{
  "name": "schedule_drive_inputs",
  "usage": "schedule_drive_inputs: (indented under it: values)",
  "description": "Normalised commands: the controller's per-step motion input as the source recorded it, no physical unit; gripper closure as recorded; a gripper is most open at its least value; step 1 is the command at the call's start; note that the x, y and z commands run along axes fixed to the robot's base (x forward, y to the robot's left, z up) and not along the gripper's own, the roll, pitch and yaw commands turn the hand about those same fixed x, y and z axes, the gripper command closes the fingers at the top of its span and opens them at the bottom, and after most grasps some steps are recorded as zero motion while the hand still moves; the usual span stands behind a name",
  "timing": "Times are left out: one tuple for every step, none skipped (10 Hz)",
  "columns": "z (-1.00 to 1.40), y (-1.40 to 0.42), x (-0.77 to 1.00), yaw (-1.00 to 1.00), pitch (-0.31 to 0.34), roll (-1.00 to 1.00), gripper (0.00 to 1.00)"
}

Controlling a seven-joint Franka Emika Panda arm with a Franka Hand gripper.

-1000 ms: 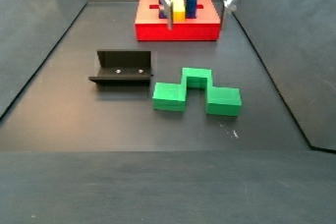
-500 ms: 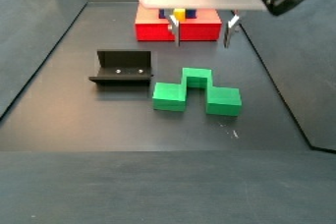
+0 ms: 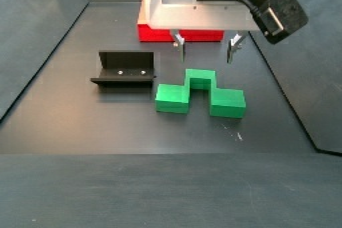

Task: Pick up the green object. Move up. Place the green object on the fixture. Regrasp the green object. Move to above the board. Insert the green object.
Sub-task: Pick up the green object.

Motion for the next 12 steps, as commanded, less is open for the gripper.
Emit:
schedule_drive_inputs:
  values:
    - [-0.32,0.0,0.0,0.0,-0.051,-0.18,0.0]
    - [-0.27,0.0,0.0,0.04,-0.051,-0.21,0.0]
    - [-0.28,0.0,0.21,0.13,-0.011,-0.19,0.0]
    - [-0.25,0.0,0.27,0.11,0.0,-0.19,0.0]
    - [-0.23,0.0,0.26,0.07,0.0,-0.2,0.0]
    - [-0.22,-0.01,0.23,0.05,-0.001,-0.19,0.0]
    - [-0.24,-0.05,0.12,0.03,-0.009,-0.17,0.0]
    - [-0.31,-0.09,-0.01,0.0,-0.04,-0.07,0.0]
    - [-0.29,-0.08,-0.11,0.0,-0.036,-0.02,0.0]
    - [-0.19,-0.06,-0.03,0.0,-0.007,-0.03,0.0]
    - [-0.07,0.0,0.0,0.0,0.0,-0.02,0.0]
    - [-0.04,0.0,0.0,0.0,0.0,0.0,0.0]
